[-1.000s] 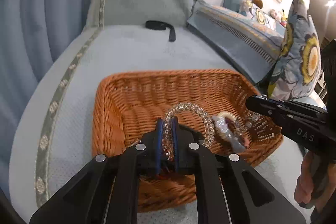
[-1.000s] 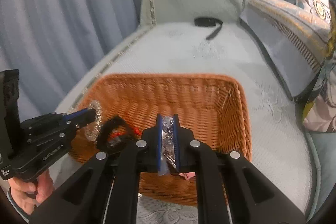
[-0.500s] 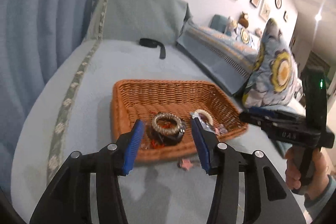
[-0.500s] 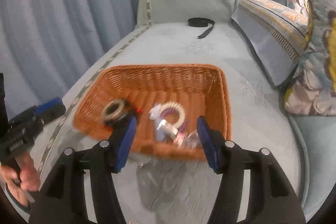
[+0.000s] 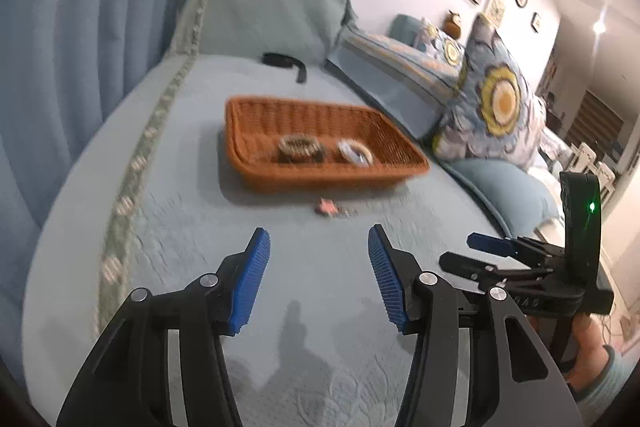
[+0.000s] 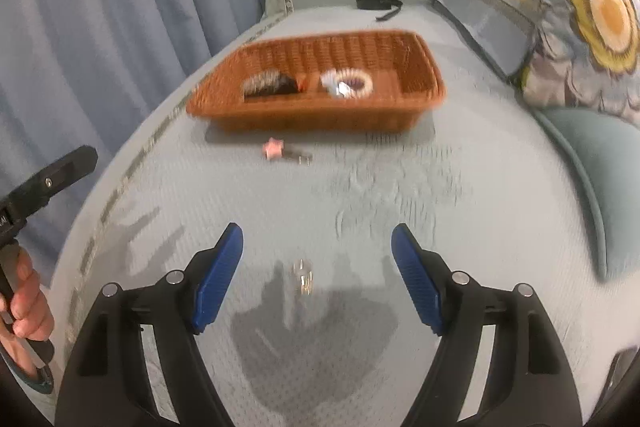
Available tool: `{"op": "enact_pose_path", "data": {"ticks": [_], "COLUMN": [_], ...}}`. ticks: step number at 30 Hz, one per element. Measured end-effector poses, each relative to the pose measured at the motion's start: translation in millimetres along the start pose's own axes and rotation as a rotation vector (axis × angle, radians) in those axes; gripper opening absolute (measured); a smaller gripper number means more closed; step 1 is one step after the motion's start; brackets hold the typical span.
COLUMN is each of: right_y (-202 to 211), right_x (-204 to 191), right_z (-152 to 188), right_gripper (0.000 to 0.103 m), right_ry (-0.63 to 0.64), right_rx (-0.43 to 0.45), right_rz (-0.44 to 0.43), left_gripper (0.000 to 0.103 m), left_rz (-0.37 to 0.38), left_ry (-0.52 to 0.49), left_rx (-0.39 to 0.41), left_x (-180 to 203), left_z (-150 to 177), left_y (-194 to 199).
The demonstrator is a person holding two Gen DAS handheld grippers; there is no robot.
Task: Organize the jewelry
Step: 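Grasp the pink-star keychain with the left tool while the right tool grasps the gold square charm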
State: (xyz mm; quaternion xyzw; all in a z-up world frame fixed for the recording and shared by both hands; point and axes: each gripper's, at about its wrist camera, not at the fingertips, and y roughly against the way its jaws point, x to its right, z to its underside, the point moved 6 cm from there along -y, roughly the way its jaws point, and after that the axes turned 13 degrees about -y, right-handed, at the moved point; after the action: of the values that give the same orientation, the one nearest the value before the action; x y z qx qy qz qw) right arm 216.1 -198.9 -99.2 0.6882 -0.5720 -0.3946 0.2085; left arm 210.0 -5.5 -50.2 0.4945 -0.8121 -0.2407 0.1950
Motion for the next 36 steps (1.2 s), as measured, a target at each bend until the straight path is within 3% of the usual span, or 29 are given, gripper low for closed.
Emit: {"op": "enact_pose_path", "data": {"ticks": [8, 11, 14, 24, 28, 29, 30, 31, 36], "right_y": [-21.2, -26.9, -33.8, -41.6, -44.6, -45.0, -45.4, -45.1, -43.9], "right_x": [-3.3, -4.0, -2.3, -9.9, -8.8, -7.4, -6.5, -5.2, -0.5], "right_z": [33.8, 36.1, 38.6, 32.6, 29.3, 28.1, 27.2, 26.4, 24.8], "right_gripper": [0.068, 0.06, 0.053, 0.052, 0.037, 0.032, 0.03, 0.03, 0.03], "right_ry": [0.066, 0.063, 0.063, 0.084, 0.083, 0.08, 0.076, 0.069, 0.045], "right_rx": [-0.021, -0.025, -0.023, -0.011, -0.011, -0.011, -0.012, -0.014, -0.02], "right_rz": [0.022, 0.012, 0.025, 0.016, 0.023, 0.025, 0.023, 0.013, -0.02], "left_gripper": [0.05, 0.05, 0.05, 0.05, 0.047, 0.04, 0.031, 0.028, 0.026], "left_rz": [0.072, 0.095, 0.098, 0.046, 0.112, 0.139, 0.157, 0.174, 0.244], "left_ry": [-0.052, -0.072, -0.091, -0.166, -0.225, -0.24, -0.25, -0.263, -0.287], "left_rx": [-0.075, -0.117, -0.155, -0.228, -0.249, -0.254, -0.258, -0.266, -0.278], "left_x": [9.7, 7.6, 7.8, 8.6, 21.0, 25.4, 28.1, 30.9, 42.2], "left_z": [15.1, 12.0, 9.9, -21.1, -17.8, -15.9, -14.4, -11.0, 3.9], "left_y": [-57.7, -90.0, -118.4, -189.5, -191.8, -189.5, -187.7, -184.0, -165.8]}}
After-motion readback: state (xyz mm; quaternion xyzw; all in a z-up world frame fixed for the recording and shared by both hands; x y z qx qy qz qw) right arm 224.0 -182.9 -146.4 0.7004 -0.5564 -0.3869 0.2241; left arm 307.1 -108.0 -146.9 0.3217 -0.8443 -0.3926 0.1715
